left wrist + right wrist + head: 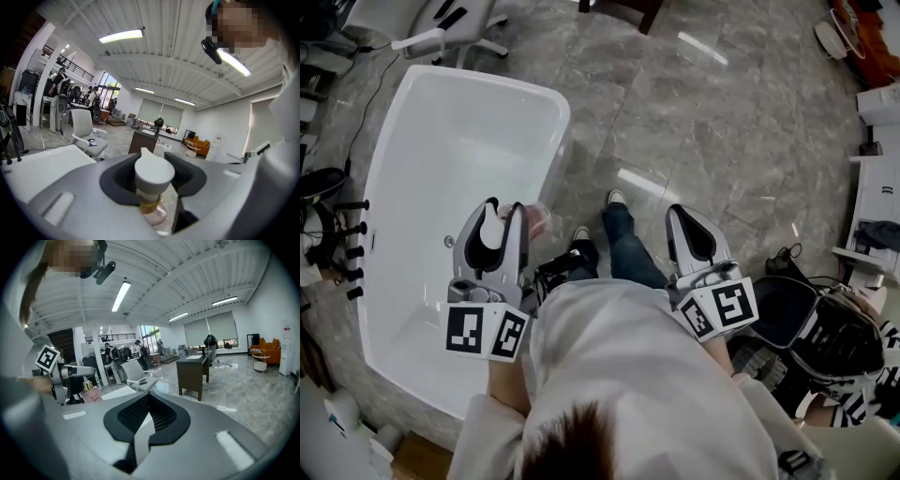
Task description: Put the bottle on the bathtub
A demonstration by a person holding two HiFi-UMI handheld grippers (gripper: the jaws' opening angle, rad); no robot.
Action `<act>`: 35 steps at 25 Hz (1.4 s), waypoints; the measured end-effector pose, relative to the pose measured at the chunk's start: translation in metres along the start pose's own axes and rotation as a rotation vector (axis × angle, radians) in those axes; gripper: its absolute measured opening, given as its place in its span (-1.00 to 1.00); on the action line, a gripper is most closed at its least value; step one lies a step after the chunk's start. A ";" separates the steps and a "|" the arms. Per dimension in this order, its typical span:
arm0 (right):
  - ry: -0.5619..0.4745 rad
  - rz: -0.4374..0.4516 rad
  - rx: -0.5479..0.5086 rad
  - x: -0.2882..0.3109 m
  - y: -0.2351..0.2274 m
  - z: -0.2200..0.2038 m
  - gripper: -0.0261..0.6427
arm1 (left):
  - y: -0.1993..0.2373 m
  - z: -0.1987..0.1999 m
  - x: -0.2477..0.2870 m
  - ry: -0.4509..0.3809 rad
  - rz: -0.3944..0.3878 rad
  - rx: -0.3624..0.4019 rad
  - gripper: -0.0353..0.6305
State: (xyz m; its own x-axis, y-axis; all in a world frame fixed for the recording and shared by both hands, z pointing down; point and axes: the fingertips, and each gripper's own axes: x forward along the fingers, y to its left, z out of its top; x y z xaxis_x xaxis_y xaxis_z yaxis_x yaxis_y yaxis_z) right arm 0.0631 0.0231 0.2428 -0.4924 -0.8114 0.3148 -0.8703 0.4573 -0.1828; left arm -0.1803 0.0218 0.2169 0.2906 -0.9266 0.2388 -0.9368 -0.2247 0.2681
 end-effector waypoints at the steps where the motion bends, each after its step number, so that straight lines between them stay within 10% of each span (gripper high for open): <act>1: 0.003 0.008 -0.001 0.005 -0.006 0.002 -0.93 | -0.001 0.001 0.006 0.000 0.009 -0.002 -0.29; 20: 0.022 0.206 -0.061 0.101 -0.120 0.060 -0.93 | -0.027 0.046 0.113 -0.106 0.207 -0.014 -0.29; 35: 0.019 0.201 -0.036 0.106 -0.138 0.065 -0.93 | -0.037 0.057 0.129 -0.110 0.208 -0.005 -0.29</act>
State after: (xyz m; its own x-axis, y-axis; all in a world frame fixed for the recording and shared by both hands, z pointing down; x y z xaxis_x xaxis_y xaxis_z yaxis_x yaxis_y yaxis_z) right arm 0.1312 -0.1490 0.2410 -0.6559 -0.6956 0.2932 -0.7540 0.6221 -0.2107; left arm -0.1197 -0.1065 0.1850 0.0683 -0.9801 0.1864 -0.9732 -0.0243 0.2288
